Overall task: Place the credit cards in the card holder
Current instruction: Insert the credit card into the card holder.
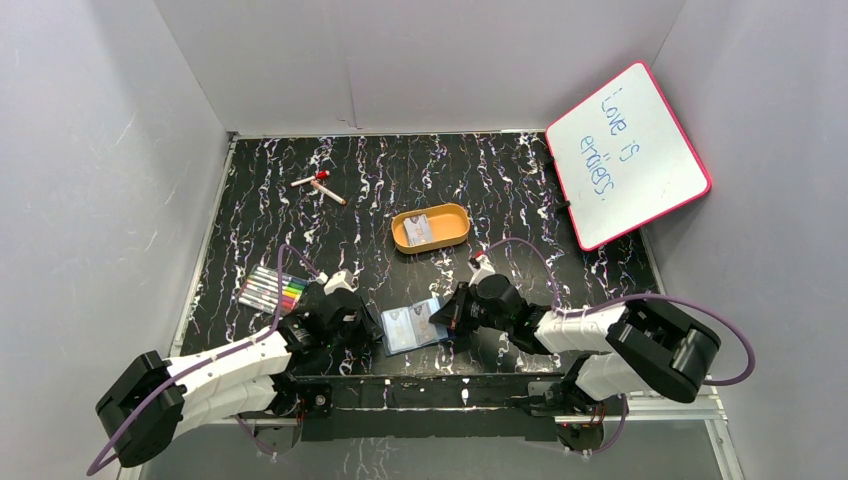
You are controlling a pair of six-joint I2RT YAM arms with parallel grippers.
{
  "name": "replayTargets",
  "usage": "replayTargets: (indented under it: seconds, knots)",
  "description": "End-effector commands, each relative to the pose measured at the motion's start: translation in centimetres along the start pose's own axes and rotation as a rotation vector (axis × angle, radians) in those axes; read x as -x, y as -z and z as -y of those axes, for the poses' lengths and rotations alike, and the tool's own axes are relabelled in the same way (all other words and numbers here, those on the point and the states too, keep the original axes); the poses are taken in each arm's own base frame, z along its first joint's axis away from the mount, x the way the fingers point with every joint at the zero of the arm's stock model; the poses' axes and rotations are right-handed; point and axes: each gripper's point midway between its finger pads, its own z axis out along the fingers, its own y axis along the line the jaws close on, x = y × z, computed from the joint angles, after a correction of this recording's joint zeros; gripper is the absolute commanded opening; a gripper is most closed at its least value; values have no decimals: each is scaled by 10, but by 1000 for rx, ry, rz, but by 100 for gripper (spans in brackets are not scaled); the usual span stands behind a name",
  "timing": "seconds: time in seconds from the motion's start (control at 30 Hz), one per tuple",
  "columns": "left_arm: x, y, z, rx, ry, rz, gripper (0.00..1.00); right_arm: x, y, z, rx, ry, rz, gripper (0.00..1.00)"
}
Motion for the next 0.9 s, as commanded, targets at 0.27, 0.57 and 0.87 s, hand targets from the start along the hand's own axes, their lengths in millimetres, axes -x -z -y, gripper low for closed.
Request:
replayTargets:
  seconds: [0.27,0.57,0.87]
  knots:
    - [-10,-1,-19,57,-17,-34,15,2,-8,-22,80,29,11,0]
    - [-11,-1,-20,58,-16,-35,13,3,-6,-25,94,22,47,0]
    - [-11,-1,-20,55,-13,-34,12,0,-7,-23,82,30,37,0]
